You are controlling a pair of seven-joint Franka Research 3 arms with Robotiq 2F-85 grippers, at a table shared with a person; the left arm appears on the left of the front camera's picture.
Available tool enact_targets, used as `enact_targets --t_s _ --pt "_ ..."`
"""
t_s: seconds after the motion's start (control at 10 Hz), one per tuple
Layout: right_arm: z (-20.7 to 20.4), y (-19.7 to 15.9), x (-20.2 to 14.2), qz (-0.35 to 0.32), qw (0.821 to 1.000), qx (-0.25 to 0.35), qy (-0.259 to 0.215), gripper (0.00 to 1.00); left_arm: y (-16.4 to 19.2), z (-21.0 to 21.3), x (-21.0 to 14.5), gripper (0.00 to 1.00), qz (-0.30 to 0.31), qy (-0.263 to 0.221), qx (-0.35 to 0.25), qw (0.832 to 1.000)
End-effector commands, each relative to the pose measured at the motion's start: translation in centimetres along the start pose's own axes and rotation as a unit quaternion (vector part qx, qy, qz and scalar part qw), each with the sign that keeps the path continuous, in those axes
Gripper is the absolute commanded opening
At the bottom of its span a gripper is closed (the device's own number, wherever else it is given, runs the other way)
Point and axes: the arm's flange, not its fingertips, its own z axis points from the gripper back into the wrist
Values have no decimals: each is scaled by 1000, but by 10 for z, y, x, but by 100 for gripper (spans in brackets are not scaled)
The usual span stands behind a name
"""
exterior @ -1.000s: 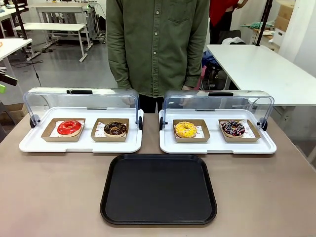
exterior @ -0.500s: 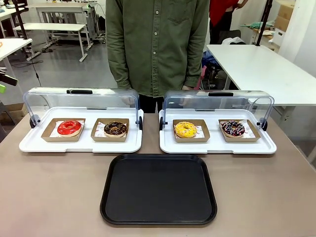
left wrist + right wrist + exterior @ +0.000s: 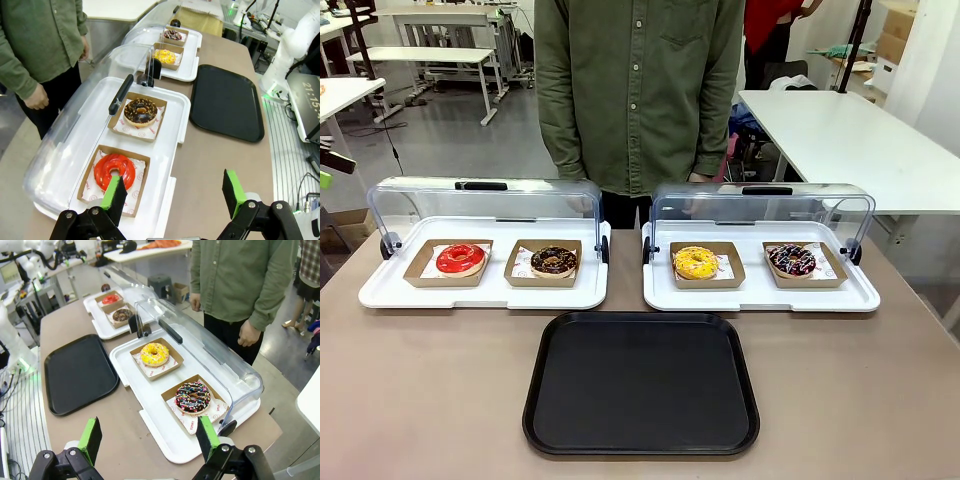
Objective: Move the second donut from the left to the tray.
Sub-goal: Pick up the Paper togo box containing the Donut indicated by the person and place it on the Handle tray.
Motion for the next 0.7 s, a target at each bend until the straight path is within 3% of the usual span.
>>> enact_targets --t_s 0.0,0.6 --pt "-2 3 2 4 1000 -1 -12 100 0 0 1 100 4 0 0 1000" --pt "-2 3 2 4 1000 -1 -12 100 0 0 1 100 4 0 0 1000"
